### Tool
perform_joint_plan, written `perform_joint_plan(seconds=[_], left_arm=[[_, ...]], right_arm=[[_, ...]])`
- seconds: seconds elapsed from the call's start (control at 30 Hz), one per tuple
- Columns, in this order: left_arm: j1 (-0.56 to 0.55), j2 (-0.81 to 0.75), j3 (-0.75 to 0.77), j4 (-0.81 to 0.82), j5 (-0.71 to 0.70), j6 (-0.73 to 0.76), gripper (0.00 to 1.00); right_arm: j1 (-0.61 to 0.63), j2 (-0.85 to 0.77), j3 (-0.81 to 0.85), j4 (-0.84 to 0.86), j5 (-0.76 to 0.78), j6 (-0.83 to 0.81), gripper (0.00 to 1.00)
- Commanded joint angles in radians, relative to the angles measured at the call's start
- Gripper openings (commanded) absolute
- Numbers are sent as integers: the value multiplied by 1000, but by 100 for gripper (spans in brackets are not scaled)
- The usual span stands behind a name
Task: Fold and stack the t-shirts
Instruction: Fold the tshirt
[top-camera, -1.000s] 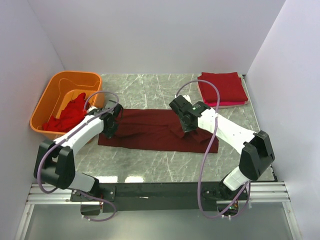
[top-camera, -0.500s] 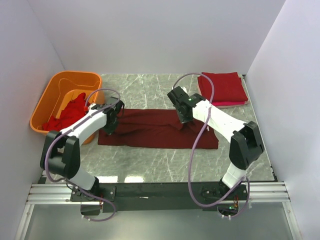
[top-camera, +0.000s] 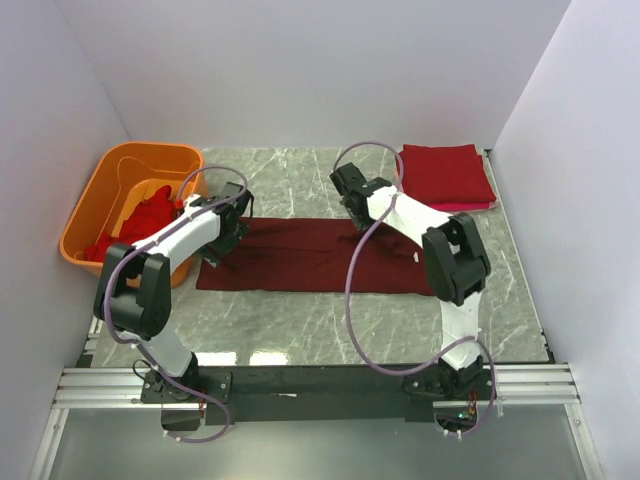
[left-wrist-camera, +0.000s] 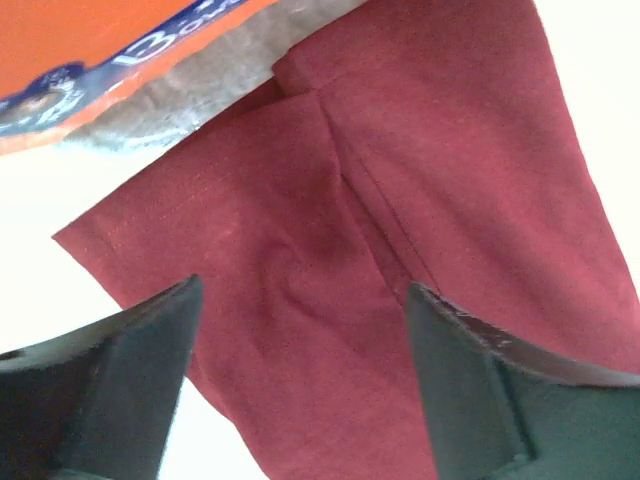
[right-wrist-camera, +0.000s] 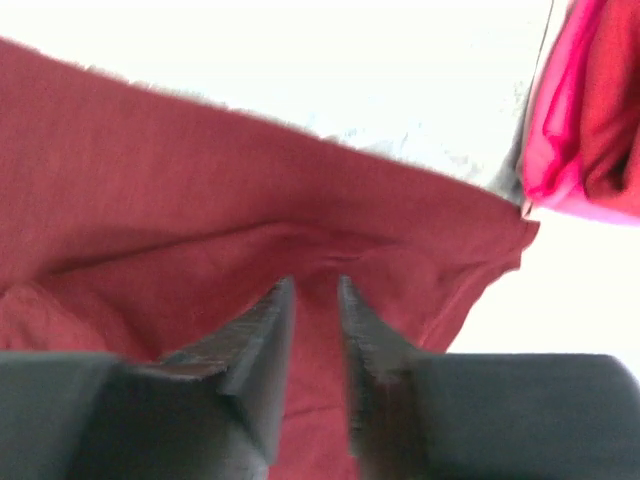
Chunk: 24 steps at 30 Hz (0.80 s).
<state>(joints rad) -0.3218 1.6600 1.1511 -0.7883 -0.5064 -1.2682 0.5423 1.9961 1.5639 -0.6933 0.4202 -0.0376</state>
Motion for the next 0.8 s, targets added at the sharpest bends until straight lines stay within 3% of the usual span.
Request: perform_joint_plan(seconds=[0.0,0.1,0.13,0.17,0.23,0.5,0.77], left_arm=[[1,-54,33,32,-5,55,92],[-13,-91,22,78,29,88,99],[-17,-104,16,101,40,99,99],[-28,-111,13,109,46,107,99],[-37,-123,4,129,65,128,99],[-92,-82,21,198,154,193,100],[-109,-98,6,209,158,202,99]], right_arm=[[-10,35,86,69,90,-45,36],[-8,9,87,45,121,31,43],[-10,-6,76,47,120,77,54],[-11,-29,58,55,114,90,73],[-12,-101,-13,84,88,122,79],[-12,-270,-247,135,-149,369,80],[-16,-162,-240,156,-124,415,80]])
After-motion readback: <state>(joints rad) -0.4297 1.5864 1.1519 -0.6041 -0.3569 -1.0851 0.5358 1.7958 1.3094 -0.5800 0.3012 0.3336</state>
